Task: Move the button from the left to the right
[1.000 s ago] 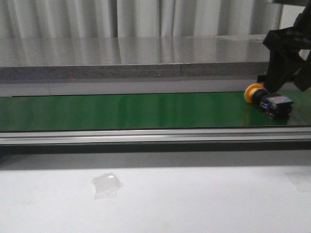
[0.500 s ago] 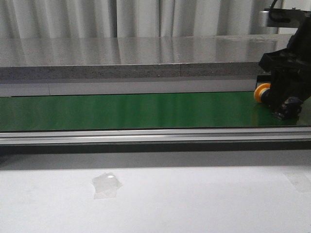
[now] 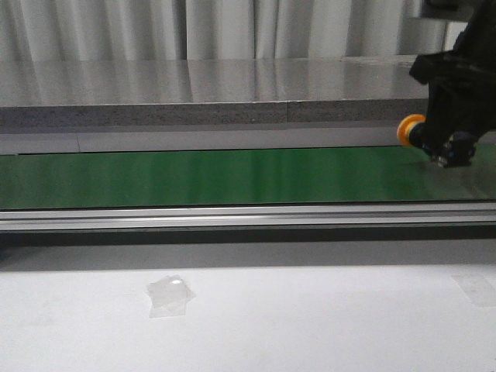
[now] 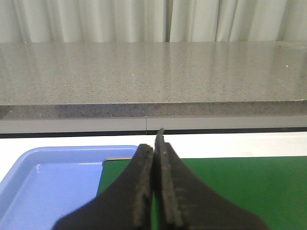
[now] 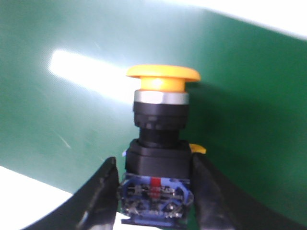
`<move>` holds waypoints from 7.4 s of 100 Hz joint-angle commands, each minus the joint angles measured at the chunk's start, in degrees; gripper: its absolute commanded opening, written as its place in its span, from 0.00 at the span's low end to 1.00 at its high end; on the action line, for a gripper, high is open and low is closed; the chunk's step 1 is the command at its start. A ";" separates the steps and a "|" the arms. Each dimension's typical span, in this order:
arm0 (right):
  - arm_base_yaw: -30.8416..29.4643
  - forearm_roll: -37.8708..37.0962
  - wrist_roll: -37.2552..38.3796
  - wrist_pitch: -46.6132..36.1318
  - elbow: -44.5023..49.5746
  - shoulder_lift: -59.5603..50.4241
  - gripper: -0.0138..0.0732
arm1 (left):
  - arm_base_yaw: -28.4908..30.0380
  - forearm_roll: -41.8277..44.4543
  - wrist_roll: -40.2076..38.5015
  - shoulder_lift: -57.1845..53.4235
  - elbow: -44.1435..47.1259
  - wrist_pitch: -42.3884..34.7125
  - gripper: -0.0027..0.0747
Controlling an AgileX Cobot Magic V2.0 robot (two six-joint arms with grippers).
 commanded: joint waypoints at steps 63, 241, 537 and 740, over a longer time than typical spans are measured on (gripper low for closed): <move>-21.45 -3.43 -0.60 2.83 -11.89 -4.38 0.38 | -0.41 -0.53 -0.13 0.18 -1.65 -4.45 0.01; -30.77 -6.50 -0.59 1.18 -12.07 11.88 0.72 | -0.41 -0.53 -0.13 0.18 -1.65 -4.45 0.01; -12.23 6.24 -3.18 -2.93 36.91 -74.75 0.08 | -0.41 -0.53 -0.13 0.18 -1.65 -4.45 0.01; -0.88 -13.44 18.56 -46.15 74.56 -97.47 0.08 | -0.41 -0.53 -0.13 0.40 -1.65 -4.45 0.01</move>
